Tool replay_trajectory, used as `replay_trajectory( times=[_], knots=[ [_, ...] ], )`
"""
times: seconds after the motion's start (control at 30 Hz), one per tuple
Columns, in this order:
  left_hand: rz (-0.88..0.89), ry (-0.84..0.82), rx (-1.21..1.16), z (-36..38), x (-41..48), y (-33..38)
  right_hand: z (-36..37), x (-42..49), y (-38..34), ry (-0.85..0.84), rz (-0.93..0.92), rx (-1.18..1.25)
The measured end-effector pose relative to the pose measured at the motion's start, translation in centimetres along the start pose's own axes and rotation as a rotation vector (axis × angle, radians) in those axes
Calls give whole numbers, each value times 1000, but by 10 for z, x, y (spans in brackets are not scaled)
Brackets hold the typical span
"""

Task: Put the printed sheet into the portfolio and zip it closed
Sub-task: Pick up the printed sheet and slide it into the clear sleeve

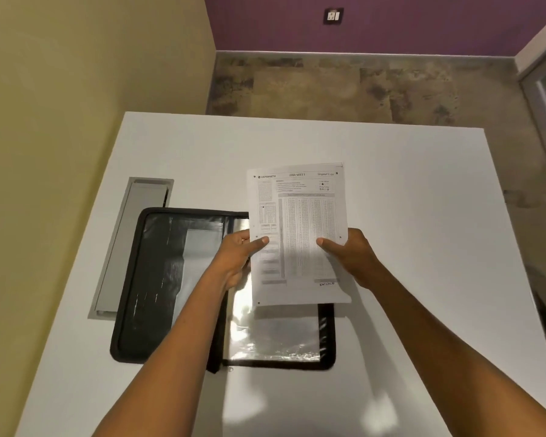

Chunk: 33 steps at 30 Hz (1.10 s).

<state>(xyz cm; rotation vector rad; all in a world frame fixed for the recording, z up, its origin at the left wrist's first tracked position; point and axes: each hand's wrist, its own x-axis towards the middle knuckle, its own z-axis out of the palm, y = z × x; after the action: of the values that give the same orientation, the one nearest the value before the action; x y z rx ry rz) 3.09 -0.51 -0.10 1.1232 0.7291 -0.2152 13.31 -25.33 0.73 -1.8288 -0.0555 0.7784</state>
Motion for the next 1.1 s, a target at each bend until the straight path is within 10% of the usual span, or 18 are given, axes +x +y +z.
replay_trajectory(
  times=[0.3,0.57,1.1],
  knots=[
    [35,145,242,-40,45,4,11,28,9,45,105,5],
    [444,271,1137,-51,94,-8,-20,32,23,191,170,-2],
    [519,237,1244,-58,106,-12,-42,28,18,334,241,45]
  ],
)
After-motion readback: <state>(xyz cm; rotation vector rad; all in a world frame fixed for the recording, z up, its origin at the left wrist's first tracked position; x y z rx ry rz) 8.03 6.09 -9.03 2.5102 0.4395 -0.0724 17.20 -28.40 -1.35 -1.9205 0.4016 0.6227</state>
